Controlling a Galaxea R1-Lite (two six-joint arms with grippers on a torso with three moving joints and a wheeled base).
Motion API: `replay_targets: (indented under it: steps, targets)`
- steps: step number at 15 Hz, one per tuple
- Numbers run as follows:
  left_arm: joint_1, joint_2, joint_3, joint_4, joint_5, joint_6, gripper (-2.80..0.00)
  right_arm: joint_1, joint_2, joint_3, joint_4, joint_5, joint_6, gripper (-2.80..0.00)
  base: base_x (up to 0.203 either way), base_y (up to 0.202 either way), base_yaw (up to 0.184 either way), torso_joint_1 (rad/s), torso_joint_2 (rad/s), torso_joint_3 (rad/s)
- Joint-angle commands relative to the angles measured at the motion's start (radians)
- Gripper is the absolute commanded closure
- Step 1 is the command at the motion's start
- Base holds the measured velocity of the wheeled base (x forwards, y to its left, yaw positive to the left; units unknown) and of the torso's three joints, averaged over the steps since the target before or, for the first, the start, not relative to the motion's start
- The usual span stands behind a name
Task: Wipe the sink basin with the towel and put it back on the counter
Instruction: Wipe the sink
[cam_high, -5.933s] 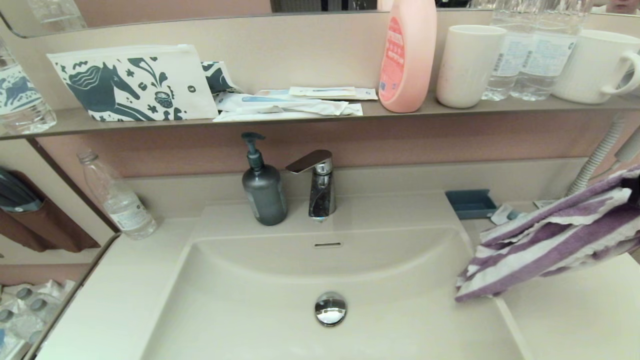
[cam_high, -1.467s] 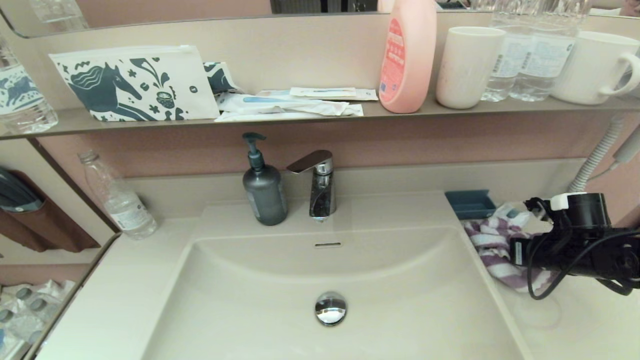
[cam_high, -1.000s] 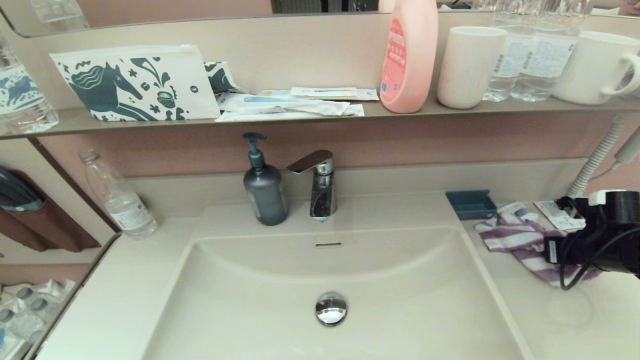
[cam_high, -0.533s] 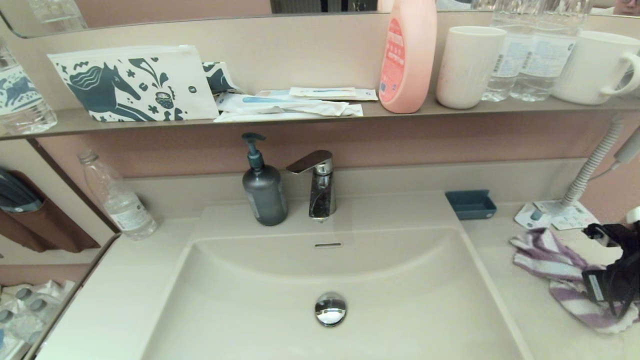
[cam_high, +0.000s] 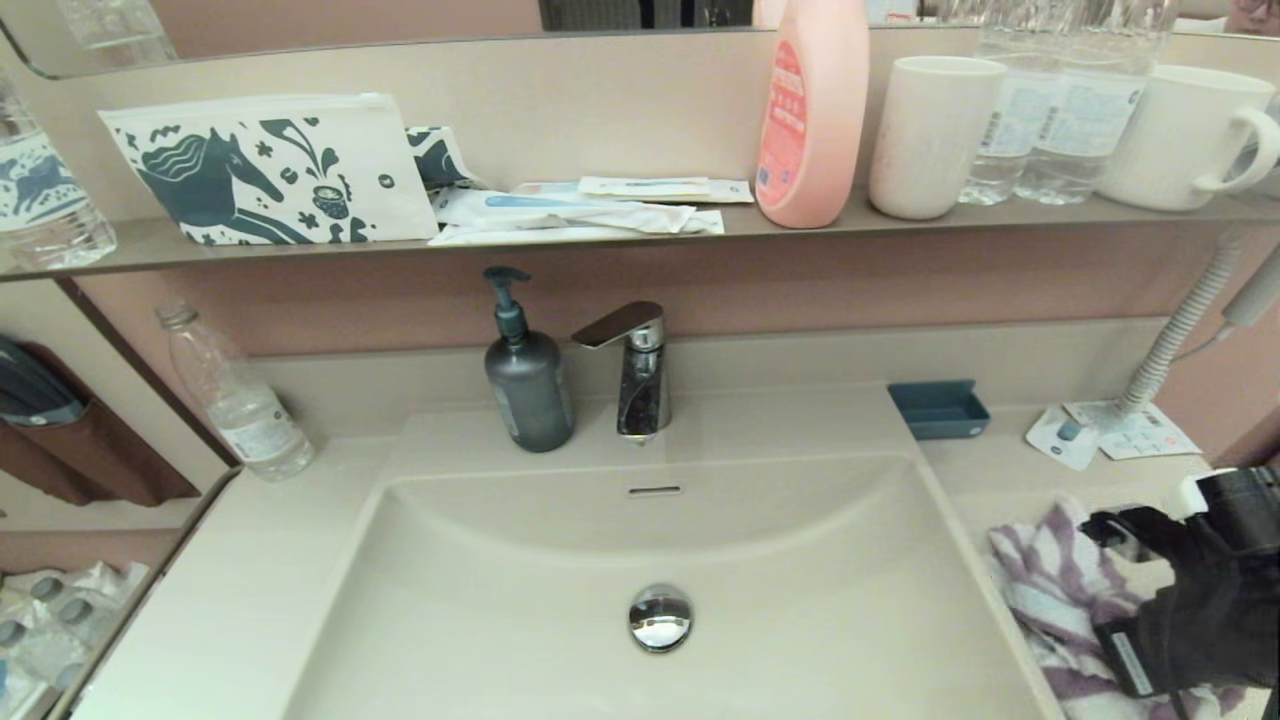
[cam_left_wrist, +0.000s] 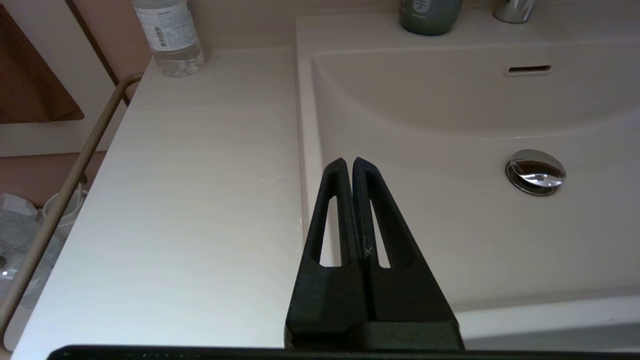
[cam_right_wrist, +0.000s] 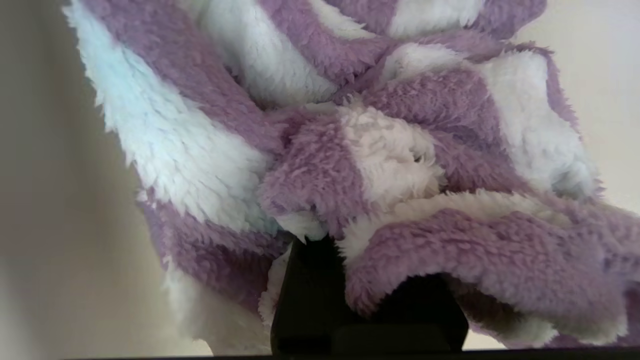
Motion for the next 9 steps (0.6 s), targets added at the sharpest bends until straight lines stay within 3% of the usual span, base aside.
replay_targets:
  steps: [1, 4, 9]
  targets:
    - [0.000, 0.001, 0.000, 0.000, 0.000, 0.000, 0.00, 0.077, 0.012, -0.004, -0.044, 0.002, 0.067, 0.00, 0.000, 0.000, 0.000, 0.000, 0.00, 0.000]
    - [0.000, 0.001, 0.000, 0.000, 0.000, 0.000, 0.00, 0.069, 0.109, -0.029, -0.264, -0.003, 0.100, 0.00, 0.000, 0.000, 0.000, 0.000, 0.00, 0.000]
    - [0.000, 0.001, 0.000, 0.000, 0.000, 0.000, 0.00, -0.010, 0.281, -0.107, -0.495, 0.004, 0.104, 0.00, 0.000, 0.000, 0.000, 0.000, 0.00, 0.000]
